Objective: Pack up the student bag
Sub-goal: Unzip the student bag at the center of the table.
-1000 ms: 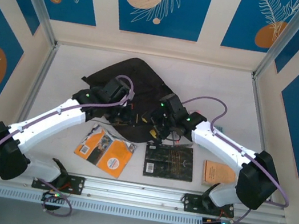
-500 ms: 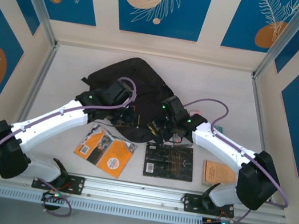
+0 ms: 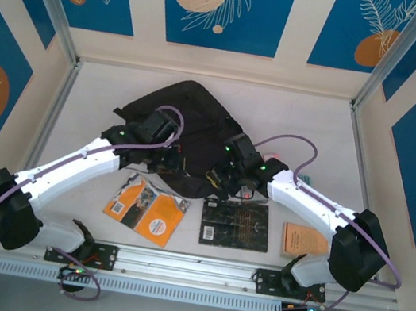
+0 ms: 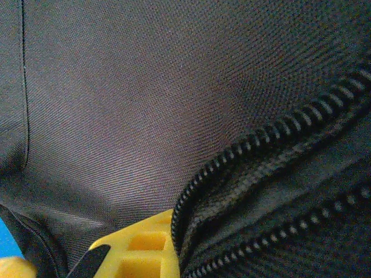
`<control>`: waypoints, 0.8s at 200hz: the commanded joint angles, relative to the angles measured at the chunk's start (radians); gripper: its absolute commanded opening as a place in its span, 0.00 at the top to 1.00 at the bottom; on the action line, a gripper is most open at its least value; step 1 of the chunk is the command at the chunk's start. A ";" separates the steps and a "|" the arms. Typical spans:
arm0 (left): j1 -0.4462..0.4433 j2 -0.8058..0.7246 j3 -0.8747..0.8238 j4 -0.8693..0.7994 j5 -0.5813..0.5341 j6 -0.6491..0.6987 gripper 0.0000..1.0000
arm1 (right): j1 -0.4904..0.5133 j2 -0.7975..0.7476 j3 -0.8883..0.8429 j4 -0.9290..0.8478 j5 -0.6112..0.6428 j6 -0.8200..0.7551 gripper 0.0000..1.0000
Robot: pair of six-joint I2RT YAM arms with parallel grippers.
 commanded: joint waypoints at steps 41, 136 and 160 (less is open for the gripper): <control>0.159 -0.060 0.001 -0.078 -0.060 0.101 1.00 | -0.014 -0.020 0.028 -0.125 0.068 -0.106 1.00; 0.277 -0.027 0.011 -0.088 -0.234 0.110 1.00 | -0.017 -0.020 0.024 -0.132 0.090 -0.200 1.00; 0.313 -0.018 0.012 -0.088 -0.309 0.073 1.00 | -0.017 -0.025 0.023 -0.133 0.107 -0.218 1.00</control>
